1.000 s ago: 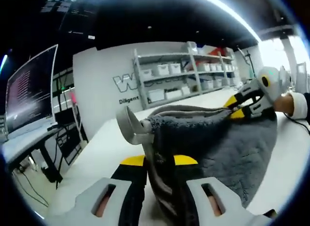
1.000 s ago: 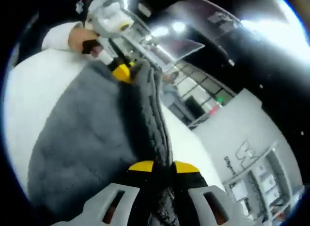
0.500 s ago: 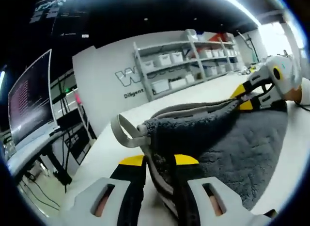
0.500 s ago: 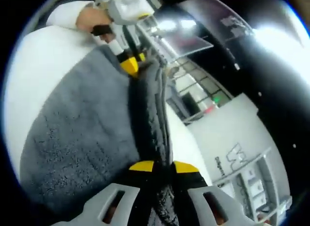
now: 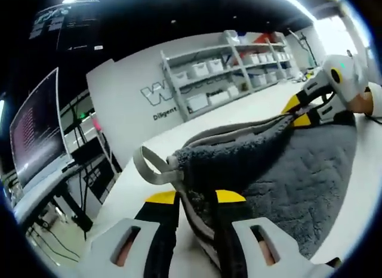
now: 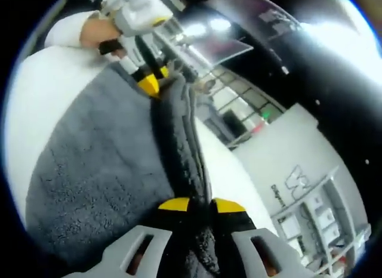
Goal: Open the folded towel by lifting each exposed corner and separating the folded layers until the towel lies flat within the target outline without major curled edges
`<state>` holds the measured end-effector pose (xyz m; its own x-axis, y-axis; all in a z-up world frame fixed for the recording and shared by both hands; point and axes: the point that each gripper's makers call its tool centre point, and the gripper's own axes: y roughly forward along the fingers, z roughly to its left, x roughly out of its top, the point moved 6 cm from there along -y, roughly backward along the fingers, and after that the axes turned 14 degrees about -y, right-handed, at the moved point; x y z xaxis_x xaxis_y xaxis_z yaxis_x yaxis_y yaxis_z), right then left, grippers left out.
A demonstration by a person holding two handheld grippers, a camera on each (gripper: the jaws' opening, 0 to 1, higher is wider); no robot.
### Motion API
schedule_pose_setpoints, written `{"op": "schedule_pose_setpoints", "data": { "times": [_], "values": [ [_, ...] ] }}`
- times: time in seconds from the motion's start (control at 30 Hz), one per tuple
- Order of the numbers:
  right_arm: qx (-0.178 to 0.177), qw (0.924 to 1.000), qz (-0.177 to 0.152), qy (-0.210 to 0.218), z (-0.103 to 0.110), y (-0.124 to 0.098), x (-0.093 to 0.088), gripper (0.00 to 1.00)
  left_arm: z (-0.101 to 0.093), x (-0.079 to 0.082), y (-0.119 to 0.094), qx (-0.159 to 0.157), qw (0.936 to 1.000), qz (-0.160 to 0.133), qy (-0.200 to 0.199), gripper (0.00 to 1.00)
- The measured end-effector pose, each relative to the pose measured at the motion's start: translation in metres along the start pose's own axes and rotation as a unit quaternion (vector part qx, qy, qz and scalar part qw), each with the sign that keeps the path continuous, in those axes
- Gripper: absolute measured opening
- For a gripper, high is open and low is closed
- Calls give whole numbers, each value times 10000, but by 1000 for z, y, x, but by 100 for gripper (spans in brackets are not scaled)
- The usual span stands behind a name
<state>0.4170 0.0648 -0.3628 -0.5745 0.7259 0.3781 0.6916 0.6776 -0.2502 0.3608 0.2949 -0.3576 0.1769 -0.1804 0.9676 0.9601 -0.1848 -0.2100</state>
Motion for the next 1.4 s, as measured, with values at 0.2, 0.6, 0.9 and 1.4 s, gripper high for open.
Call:
{"op": "schedule_pose_setpoints", "data": {
  "times": [0.2, 0.6, 0.9, 1.4],
  "values": [
    [11, 10000, -8, 46, 0, 1, 0, 8, 3, 0, 1, 67, 9999, -22, 101, 25],
    [-23, 9999, -26, 116, -1, 1, -3, 12, 10, 0, 3, 144, 9997, -61, 190, 28],
    [-159, 9998, 141, 65, -8, -2, -10, 12, 13, 3, 0, 300, 9987, -175, 381, 29],
    [-197, 9956, -245, 886, -22, -12, -16, 12, 19, 12, -8, 229, 9980, -591, 78, 28]
  ]
}}
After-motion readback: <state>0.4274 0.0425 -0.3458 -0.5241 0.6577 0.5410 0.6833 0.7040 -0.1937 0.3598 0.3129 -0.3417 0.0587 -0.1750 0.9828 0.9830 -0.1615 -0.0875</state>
